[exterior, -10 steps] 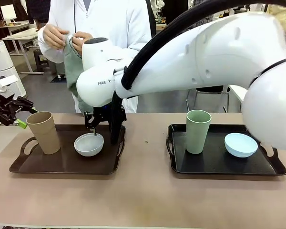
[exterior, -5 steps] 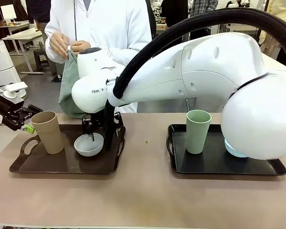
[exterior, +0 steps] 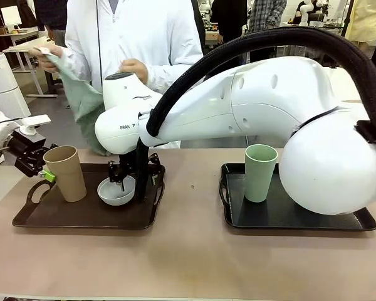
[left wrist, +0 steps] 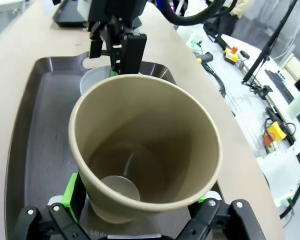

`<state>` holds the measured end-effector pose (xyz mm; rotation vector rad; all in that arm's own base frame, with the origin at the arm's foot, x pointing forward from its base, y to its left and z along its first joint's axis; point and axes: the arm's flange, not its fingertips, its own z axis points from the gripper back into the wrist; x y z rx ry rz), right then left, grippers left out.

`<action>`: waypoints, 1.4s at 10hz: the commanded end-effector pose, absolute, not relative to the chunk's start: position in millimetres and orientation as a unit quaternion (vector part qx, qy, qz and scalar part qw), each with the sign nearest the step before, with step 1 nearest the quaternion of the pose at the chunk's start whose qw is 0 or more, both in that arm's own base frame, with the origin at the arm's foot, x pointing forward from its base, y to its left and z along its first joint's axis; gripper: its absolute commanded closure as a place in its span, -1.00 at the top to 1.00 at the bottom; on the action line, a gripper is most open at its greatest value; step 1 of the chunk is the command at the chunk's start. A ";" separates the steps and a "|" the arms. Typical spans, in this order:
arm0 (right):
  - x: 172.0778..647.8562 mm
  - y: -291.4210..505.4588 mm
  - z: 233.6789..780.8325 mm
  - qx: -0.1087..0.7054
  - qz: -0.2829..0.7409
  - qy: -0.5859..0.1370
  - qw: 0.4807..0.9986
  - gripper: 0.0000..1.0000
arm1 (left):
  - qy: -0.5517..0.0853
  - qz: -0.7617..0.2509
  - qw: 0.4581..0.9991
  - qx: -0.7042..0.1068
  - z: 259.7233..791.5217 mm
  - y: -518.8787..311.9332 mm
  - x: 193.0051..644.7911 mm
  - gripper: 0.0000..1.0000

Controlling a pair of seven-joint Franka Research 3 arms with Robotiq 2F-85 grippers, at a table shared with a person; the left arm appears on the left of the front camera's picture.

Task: Set up a tray with a mat and arrange the tableware.
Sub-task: Pick up the Picnic Bowl and Reusable plastic cup from the Handle tray in front of the human's position and hold them in the air.

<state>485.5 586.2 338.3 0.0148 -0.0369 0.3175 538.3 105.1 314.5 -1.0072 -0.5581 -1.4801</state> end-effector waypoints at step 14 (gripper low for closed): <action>494.3 595.6 333.3 0.031 0.185 -0.024 0.982 -1.00 | -0.256 -0.656 0.552 -0.447 304.2 104.1 542.4 0.16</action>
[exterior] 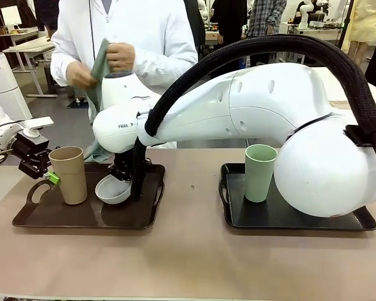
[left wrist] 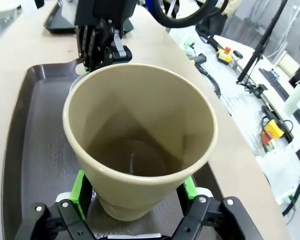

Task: Set up a tray with a mat and arrange the tableware.
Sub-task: Pick up the Picnic Bowl and Reusable plastic cup from the Handle tray in front of the human's position and hold them in the air.

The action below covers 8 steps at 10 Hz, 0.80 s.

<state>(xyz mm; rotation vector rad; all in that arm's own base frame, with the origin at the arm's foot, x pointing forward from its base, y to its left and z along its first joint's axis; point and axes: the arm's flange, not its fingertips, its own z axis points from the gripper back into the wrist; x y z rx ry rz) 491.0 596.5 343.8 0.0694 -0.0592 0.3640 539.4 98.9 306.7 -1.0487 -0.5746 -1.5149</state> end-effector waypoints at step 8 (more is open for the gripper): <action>494.8 594.6 338.5 0.026 0.179 -0.028 0.983 -1.00 | -0.285 -0.669 0.515 -0.454 309.6 105.4 540.2 0.16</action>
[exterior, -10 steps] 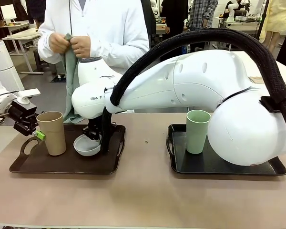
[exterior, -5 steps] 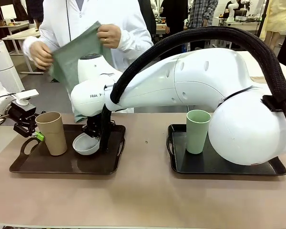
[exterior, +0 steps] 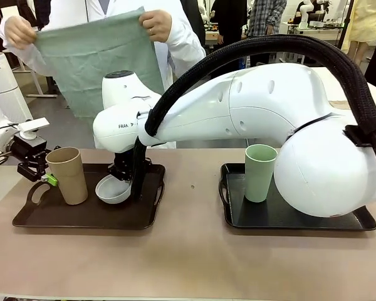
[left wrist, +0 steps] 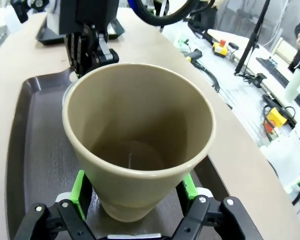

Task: Set up a tray with a mat and arrange the tableware.
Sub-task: Pick up the Picnic Bowl and Reusable plastic cup from the Handle tray in front of the human's position and hold them in the air.

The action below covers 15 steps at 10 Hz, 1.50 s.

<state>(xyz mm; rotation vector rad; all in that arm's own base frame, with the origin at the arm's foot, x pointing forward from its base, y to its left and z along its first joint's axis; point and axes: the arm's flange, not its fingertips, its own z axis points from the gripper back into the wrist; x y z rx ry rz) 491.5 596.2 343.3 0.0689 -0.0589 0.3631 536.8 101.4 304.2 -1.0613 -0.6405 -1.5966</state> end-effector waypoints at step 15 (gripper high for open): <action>495.7 587.6 343.9 0.038 0.176 -0.032 0.983 -1.00 | -0.237 -0.672 0.528 -0.462 293.8 95.3 554.8 1.00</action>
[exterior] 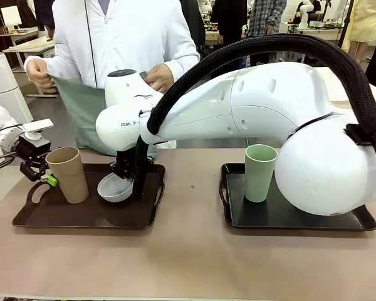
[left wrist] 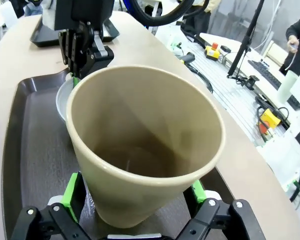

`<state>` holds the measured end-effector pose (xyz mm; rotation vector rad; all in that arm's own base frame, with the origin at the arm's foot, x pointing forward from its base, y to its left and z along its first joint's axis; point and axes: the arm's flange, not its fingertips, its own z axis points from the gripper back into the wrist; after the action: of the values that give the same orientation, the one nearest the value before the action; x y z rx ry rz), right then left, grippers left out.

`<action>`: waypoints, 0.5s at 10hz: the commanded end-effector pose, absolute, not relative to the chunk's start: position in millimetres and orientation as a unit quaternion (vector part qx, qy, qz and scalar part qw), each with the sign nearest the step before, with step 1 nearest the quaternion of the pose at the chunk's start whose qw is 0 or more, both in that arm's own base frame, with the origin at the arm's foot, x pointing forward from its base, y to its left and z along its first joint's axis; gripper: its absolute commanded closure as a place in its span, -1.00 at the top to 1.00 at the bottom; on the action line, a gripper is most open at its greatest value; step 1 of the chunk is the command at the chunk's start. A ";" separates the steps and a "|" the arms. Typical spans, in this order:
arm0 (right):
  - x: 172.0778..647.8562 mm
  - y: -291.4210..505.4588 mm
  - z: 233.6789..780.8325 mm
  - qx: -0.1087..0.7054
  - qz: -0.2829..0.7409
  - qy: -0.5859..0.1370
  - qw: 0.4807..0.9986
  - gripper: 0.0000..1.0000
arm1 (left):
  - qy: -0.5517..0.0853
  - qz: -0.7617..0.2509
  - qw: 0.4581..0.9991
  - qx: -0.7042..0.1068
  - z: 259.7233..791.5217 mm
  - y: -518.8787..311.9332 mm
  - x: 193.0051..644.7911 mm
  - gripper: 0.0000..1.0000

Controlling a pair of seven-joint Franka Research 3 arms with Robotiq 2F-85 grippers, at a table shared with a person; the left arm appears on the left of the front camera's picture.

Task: Set up a tray with a mat and arrange the tableware.
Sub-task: Pick up the Picnic Bowl and Reusable plastic cup from the Handle tray in front of the human's position and hold them in the air.

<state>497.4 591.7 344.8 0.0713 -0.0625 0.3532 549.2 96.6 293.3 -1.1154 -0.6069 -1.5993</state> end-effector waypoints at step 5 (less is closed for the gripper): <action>495.4 587.9 344.2 0.038 0.176 -0.034 0.983 -1.00 | -0.227 -0.680 0.522 -0.461 289.7 84.2 561.1 1.00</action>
<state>497.9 591.5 344.9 0.0721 -0.0633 0.3526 553.3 87.6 287.5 -1.1178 -0.5660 -1.6264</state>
